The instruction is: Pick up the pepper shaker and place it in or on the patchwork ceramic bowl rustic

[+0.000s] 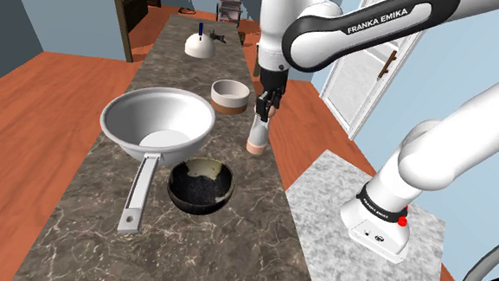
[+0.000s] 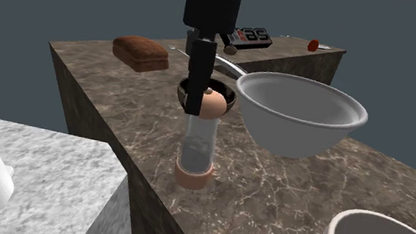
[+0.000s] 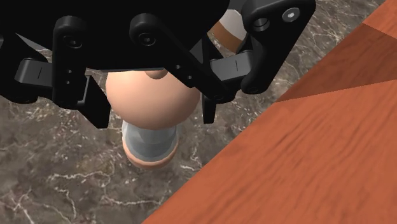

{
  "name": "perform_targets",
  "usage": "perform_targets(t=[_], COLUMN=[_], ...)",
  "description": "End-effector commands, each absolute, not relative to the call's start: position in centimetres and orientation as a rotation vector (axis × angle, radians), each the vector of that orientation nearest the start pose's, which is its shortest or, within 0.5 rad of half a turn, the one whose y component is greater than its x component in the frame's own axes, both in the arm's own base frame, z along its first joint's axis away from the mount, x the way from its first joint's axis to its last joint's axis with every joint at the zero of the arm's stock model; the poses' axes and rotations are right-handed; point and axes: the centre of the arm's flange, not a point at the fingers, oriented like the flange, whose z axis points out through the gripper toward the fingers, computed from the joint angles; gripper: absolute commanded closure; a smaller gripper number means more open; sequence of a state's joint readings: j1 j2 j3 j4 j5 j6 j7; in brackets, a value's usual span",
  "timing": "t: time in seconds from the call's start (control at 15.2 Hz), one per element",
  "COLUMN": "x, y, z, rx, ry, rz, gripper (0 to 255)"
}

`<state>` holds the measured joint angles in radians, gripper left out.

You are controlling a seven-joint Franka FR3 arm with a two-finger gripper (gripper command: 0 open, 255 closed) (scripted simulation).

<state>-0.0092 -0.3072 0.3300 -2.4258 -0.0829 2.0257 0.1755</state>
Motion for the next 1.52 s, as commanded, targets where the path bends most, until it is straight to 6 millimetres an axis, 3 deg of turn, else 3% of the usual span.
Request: perform_targets(t=[0.0, 1.45], x=[41.2, 41.2], y=[13.3, 13.3], z=[42.0, 53.6], rx=[-3.32, -3.32], ry=[-0.277, -0.277], rz=[0.111, 0.111], gripper=[255, 255])
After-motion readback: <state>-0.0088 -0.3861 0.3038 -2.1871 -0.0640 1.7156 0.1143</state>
